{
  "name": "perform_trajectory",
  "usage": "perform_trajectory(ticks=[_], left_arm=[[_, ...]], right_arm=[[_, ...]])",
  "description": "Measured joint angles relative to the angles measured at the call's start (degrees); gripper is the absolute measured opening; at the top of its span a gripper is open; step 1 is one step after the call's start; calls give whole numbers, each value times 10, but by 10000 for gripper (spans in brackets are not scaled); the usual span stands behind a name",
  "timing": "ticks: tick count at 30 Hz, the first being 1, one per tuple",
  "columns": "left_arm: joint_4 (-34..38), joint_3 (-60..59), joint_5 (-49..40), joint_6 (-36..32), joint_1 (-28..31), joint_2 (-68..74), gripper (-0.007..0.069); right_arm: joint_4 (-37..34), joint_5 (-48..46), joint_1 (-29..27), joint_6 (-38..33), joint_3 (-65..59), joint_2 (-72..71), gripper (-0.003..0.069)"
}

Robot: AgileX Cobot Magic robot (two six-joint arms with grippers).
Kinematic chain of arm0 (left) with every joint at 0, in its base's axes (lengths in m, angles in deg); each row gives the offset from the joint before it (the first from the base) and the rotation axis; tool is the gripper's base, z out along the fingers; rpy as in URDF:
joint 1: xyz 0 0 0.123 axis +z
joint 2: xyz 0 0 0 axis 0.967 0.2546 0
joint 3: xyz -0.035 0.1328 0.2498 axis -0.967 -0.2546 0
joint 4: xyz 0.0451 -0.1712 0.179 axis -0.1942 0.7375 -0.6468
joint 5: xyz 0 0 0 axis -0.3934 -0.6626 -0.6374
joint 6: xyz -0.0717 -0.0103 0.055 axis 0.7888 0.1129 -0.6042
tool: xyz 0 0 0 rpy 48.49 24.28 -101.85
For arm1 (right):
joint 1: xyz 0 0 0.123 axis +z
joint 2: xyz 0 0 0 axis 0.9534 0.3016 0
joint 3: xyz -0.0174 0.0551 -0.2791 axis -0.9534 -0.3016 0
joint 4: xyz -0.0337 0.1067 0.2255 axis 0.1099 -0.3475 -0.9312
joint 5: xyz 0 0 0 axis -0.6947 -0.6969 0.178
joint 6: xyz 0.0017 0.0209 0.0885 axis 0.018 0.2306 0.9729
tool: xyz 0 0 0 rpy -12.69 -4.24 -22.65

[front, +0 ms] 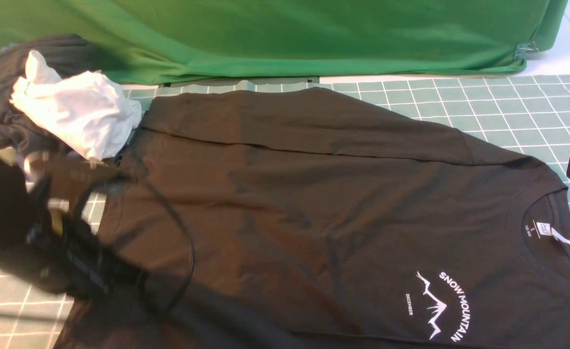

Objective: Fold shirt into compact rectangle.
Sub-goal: 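Fold the left side of the black T-shirt inward over its body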

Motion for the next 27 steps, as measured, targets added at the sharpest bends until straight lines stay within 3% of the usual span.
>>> perform_trajectory(ticks=[13,27], left_arm=[[-25,196,16,6,83,133,4],[-57,213,56,-5,90,268,27]], right_arm=[[0,6,0,0,0,0,93],[-1,-5,0,21,0,0,104]])
